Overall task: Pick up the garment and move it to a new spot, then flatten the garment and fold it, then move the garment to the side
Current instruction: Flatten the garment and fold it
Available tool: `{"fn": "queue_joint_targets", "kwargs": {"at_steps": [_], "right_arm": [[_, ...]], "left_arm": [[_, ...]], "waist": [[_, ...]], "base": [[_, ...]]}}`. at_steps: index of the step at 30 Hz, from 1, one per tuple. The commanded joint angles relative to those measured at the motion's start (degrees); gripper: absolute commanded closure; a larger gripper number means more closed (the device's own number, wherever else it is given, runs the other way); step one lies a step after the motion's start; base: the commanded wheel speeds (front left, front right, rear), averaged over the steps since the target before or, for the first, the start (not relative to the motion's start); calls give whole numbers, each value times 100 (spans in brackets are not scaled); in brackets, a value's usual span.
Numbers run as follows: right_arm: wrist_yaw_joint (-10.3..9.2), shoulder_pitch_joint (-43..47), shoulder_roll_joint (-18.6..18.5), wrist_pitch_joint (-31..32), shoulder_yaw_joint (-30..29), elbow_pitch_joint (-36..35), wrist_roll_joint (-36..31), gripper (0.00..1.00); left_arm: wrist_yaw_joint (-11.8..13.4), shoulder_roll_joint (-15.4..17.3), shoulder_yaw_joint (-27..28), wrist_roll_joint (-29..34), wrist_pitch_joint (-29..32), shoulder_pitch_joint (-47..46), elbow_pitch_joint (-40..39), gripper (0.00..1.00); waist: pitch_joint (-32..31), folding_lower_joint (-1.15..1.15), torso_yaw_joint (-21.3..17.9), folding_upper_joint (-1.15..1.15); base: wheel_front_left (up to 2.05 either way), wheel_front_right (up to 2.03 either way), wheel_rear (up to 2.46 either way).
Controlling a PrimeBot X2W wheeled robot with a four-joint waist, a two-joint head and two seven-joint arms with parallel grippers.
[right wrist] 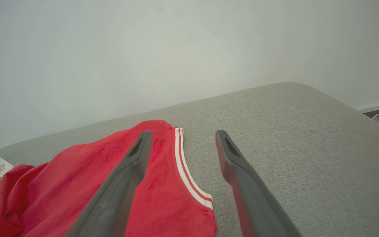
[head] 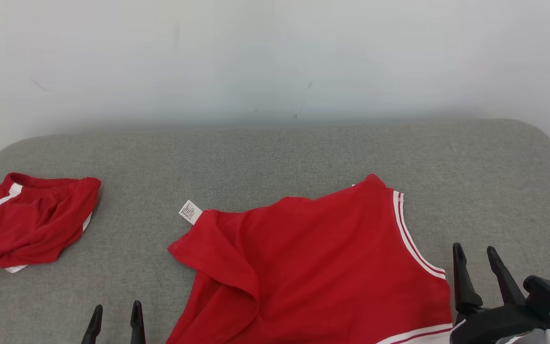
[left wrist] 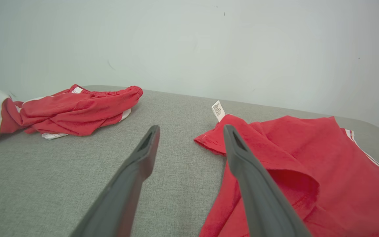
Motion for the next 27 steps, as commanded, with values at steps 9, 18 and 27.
{"fn": "queue_joint_targets", "kwargs": {"at_steps": [9, 18, 27], "right_arm": [[0, 220, 36, 0, -47, -175, -69, 0], [0, 297, 34, -4, 134, -259, -99, 0], [0, 314, 11, 89, 192, -326, -195, 0]], "left_arm": [[-177, -126, 243, 141, -32, -51, 34, 0], [-241, -47, 256, 270, 34, -181, 295, 0], [-107, 87, 334, 298, 217, -283, 413, 0]], "waist": [[-39, 0, -22, 0], [-79, 0, -30, 0], [-120, 0, -25, 0]], "base": [[0, 0, 0], [0, 0, 0], [0, 0, 0]]}}
